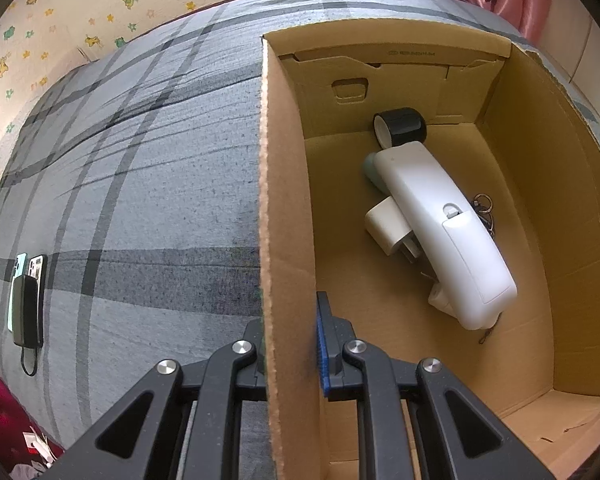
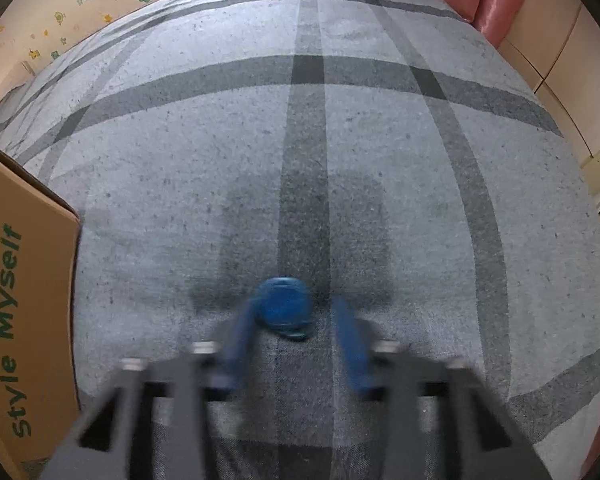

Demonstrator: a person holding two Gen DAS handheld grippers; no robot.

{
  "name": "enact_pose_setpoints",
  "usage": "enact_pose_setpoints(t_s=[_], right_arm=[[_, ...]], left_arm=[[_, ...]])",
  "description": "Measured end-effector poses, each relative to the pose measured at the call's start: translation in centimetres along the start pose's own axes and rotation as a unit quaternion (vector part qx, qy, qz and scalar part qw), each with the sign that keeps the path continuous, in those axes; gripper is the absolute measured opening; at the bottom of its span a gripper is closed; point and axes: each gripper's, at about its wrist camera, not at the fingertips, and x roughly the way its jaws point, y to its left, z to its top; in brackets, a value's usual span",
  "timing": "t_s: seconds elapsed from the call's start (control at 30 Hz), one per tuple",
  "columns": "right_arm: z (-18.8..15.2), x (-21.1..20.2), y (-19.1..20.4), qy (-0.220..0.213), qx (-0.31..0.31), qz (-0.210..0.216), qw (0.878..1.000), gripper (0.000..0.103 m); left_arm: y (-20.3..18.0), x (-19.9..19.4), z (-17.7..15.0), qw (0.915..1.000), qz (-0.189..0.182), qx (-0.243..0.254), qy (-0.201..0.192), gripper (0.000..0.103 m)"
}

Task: Organize rigid objects
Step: 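Grasp the blue tag with the right gripper, then lift the blue tag with the right gripper and carry it over the box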

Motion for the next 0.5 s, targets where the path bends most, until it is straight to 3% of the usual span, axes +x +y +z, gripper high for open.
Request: enact_pose_setpoints(t_s=[0.5], right_arm=[[-1.0, -3.0, -0.1, -0.007, 0.005, 0.001, 1.000, 0.029]], left_arm=[[-0.2, 0.1, 0.0, 1.0000, 0.004, 0.007, -0.001, 0.016]])
